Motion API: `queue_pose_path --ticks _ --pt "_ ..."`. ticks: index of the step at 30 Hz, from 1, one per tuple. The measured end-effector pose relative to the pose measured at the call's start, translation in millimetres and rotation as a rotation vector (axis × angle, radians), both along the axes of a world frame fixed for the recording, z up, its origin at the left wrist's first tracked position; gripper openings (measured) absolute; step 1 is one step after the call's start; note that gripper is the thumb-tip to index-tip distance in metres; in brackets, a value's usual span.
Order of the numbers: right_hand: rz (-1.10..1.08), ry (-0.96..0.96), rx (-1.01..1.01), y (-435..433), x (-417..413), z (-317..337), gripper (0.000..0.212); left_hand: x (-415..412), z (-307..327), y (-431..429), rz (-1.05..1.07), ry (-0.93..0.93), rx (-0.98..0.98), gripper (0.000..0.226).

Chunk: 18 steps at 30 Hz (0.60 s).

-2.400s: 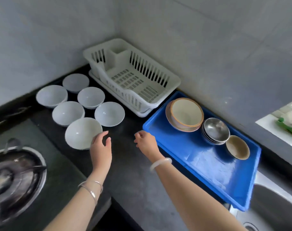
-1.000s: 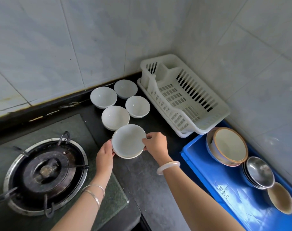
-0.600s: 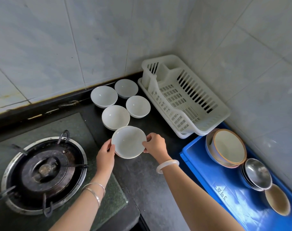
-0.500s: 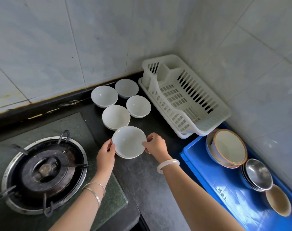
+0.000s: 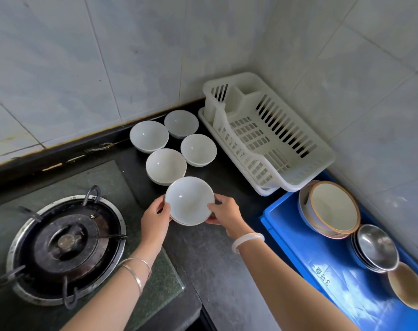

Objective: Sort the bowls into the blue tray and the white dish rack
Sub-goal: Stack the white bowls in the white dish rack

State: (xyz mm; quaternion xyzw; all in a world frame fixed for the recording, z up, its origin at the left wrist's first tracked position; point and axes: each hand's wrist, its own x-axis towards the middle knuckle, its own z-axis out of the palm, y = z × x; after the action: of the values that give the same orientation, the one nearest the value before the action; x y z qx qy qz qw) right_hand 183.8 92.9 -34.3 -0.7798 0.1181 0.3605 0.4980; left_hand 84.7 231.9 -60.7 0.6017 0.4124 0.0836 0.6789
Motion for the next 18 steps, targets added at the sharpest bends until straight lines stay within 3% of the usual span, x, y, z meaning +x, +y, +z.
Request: queue_pose_path --ticks 12,18 --pt "-0.242 -0.287 0.158 -58.6 108.0 90.6 0.042 139.2 87.5 -30.8 -0.137 -0.237 0.044 0.018" --pt "-0.299 -0.287 0.175 -71.9 179.6 101.1 0.039 232.8 99.3 -39.5 -0.263 -0.171 0.142 0.03"
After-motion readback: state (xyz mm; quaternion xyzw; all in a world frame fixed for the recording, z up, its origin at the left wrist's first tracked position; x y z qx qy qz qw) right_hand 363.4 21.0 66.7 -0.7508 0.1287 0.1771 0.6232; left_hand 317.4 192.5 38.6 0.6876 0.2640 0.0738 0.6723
